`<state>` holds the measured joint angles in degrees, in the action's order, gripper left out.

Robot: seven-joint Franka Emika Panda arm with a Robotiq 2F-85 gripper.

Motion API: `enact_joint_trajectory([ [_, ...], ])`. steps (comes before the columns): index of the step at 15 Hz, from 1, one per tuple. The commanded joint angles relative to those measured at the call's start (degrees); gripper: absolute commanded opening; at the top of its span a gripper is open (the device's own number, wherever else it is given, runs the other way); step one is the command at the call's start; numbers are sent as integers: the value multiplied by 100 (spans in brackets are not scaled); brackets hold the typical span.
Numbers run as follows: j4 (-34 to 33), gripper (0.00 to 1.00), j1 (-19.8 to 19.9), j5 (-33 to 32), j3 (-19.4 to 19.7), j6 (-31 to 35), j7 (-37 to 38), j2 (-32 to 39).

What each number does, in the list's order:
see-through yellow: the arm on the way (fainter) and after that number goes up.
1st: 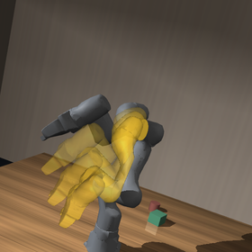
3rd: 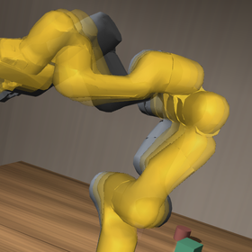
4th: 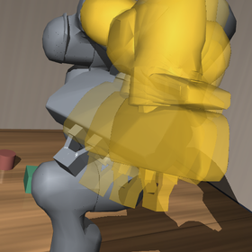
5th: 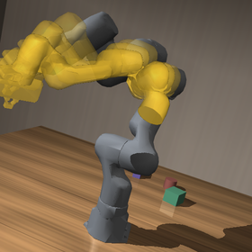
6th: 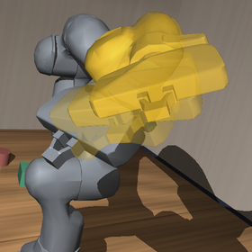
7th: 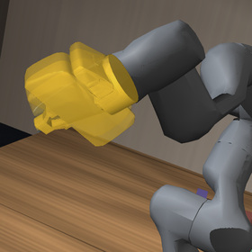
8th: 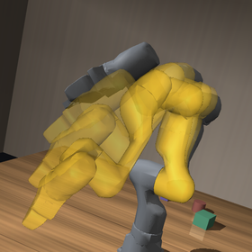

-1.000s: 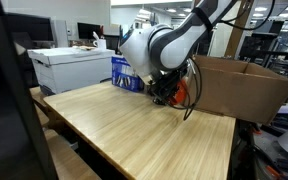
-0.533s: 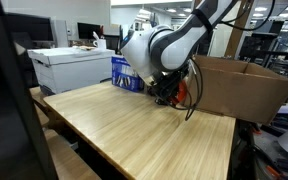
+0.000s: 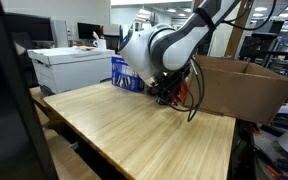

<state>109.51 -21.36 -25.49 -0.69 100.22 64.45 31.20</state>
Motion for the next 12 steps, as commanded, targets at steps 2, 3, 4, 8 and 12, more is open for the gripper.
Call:
enact_joint_trajectory([
  [2, 90, 2, -83, -149, -112, -242, 209, -284],
  [3, 71, 1, -100, -162, -147, -295, 228, -329],
  [4, 62, 1, -122, -178, -165, -311, 252, -343],
  [8, 108, 2, -173, -359, -239, -457, 283, -637],
  [12, 257, 1, -139, -824, -403, -808, -128, -1226],
])
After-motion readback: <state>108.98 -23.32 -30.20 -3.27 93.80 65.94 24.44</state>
